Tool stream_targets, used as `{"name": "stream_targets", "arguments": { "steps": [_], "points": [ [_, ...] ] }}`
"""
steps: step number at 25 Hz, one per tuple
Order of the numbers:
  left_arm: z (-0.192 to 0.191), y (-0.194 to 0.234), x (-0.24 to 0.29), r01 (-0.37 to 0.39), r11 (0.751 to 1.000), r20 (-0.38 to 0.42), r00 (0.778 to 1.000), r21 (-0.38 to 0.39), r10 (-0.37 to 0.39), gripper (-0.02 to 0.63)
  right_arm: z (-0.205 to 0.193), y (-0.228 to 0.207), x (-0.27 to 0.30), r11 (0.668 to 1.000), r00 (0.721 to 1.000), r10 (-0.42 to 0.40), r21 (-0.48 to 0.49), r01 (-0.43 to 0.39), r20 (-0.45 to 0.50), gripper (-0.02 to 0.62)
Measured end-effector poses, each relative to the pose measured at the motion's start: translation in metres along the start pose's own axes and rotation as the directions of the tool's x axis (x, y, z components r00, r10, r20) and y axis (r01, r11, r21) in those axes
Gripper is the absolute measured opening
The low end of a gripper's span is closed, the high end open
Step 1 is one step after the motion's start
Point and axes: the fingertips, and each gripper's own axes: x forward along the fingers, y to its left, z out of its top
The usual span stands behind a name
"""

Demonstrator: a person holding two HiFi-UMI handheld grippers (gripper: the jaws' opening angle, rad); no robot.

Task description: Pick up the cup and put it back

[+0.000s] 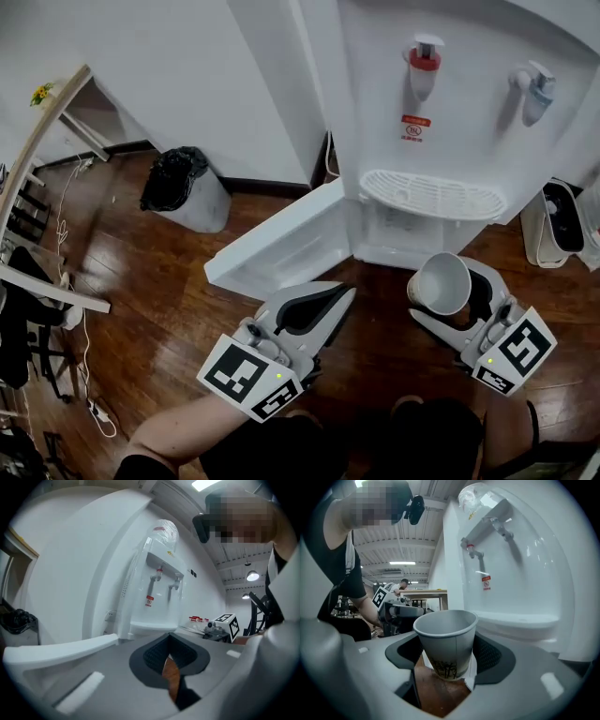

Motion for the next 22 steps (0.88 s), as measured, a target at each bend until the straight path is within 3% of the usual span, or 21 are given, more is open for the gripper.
{"name": "stream_targets", "arguments": {
  "steps": [4, 9, 12, 22],
  "points": [
    [-0.035, 0.005, 0.003, -0.027, 0.999, -0.046, 0.999, -0.016, 0.026, 0.001, -0.034, -0.015, 0.015, 1.000, 1.000, 0.008, 0.008, -0.008, 0.005, 0.327],
    [-0.072, 0.001, 0.002, 0.001, 0.999, -0.117, 0.993, -0.038, -0.005, 0.001, -0.076, -0.049, 0.033, 0.997, 0.998, -0.064, 0.042, 0.063, 0.021, 0.327],
    [-0.095, 0.010, -0.002, -0.030, 0.994, -0.181, 0.983, -0.107, 0.010, 0.001, -0.103, -0.069, 0.039, 0.992, 0.993, -0.113, 0.053, 0.111, 0.033, 0.327],
    [-0.124, 0.012, -0.005, -0.019, 0.992, -0.239, 0.971, -0.127, -0.011, 0.001, -0.177, -0.143, 0.088, 0.964, 0.967, -0.253, 0.098, 0.248, 0.041, 0.327]
  ]
}}
